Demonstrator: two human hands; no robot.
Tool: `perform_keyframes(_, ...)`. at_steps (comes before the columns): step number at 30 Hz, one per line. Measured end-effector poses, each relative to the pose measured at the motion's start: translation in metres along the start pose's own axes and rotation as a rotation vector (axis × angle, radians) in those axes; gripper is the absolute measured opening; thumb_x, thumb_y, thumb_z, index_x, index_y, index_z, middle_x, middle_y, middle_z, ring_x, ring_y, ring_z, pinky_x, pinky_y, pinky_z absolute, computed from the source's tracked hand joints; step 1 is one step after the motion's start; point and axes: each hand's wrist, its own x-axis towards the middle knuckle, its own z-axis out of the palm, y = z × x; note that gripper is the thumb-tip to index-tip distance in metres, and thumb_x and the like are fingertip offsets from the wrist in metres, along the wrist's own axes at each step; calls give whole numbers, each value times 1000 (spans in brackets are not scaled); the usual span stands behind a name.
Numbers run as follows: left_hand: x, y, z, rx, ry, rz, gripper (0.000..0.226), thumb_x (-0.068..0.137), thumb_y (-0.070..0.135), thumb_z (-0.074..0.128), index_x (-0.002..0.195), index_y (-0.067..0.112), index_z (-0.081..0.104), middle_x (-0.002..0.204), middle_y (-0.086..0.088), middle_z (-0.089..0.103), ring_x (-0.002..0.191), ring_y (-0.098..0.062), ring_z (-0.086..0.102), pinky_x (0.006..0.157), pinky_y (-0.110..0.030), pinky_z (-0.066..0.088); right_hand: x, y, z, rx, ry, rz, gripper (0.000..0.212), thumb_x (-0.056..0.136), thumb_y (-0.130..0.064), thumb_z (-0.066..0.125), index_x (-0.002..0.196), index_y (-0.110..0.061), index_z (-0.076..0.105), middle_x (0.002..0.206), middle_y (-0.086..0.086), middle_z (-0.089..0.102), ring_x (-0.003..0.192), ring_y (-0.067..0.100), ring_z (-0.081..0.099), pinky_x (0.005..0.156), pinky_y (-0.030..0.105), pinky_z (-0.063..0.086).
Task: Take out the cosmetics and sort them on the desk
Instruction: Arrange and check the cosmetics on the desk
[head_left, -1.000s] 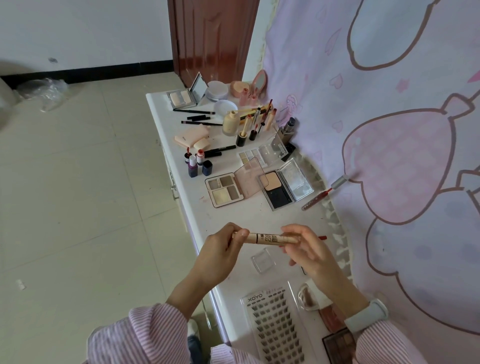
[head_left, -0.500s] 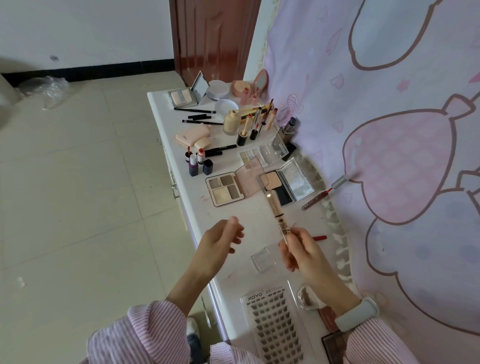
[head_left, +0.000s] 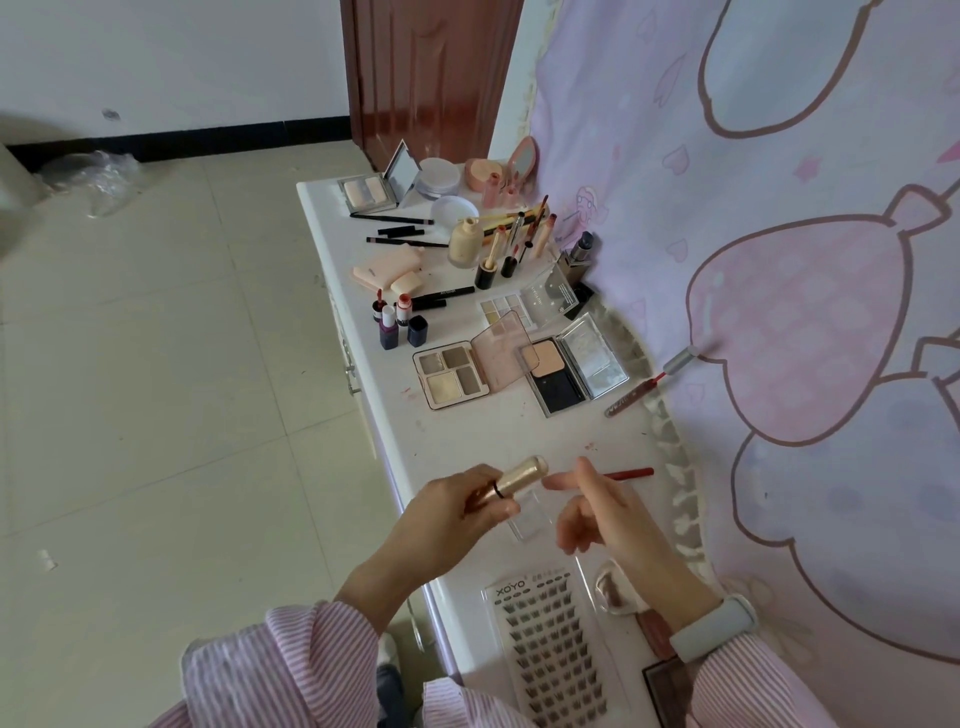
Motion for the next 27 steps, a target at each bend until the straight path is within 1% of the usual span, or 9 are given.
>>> perform_keyframes(3,-2,-2,5,220,-97,80,34,80,53,58,91,21,63,70,10,55,58,-4,43,58,-20,35,2,-5,5,-170,-61,-22,47,96,-45,29,82,-17,64,42,-2,53,38,6,45,44,16,39)
perform_keyframes(6,-3,-3,9,357,-137,85,41,83,55,53,91,16,62,72,5,56,61,-7,43,59,-23,36,3,-3,11,-340,-72,-73,30,93,-36,44,72,-19,56,48,-7,50,40,0,42,51,18,38)
perform_keyframes(10,-6,-2,5,110,-233,-15,37,86,45,55,84,9,61,58,8,44,49,-3,39,51,-15,30,-1,-2,7,-425,-129,-199,10,92,-26,50,84,-32,53,75,-9,56,61,-7,48,60,9,40)
perform_keyframes(13,-6,0,-1,-12,-258,-70,27,88,38,57,81,11,60,56,11,39,46,-1,37,50,-13,30,-3,-7,2,-426,-123,-281,20,90,-13,53,84,-32,52,82,-13,55,69,-9,49,67,7,39)
perform_keyframes(15,-6,-2,-6,-80,-243,-101,19,90,30,57,89,11,63,60,10,45,51,1,40,56,-16,36,-1,-12,-6,-370,-80,-307,23,87,-4,55,82,-26,53,85,-12,53,70,-6,49,67,9,40)
perform_keyframes(17,-7,-2,-10,-140,-220,-106,9,91,21,56,97,20,63,65,13,54,58,3,49,64,-18,42,0,-15,-14,-255,-59,-264,21,86,-2,56,85,-23,56,79,-14,55,63,-4,48,61,11,40)
perform_keyframes(19,-8,-1,-12,-160,-217,-98,15,90,16,57,100,27,58,69,15,60,63,5,54,64,-9,41,0,-15,-18,-161,-47,-228,20,87,-7,56,97,-24,59,81,-15,57,58,-2,48,57,12,41)
perform_keyframes(22,-8,2,-11,-187,-218,-110,18,88,16,61,98,26,51,71,16,64,58,5,51,60,-7,37,0,-11,-18,-93,-41,-186,22,90,-17,54,112,-20,55,83,-2,54,55,4,50,52,16,41)
perform_keyframes(27,-11,1,-9,-239,-186,-157,15,85,13,65,87,20,52,74,10,67,54,5,50,56,-7,35,1,-4,-15,-182,34,-222,10,90,-18,53,93,-24,60,64,-6,52,53,4,44,50,13,38)
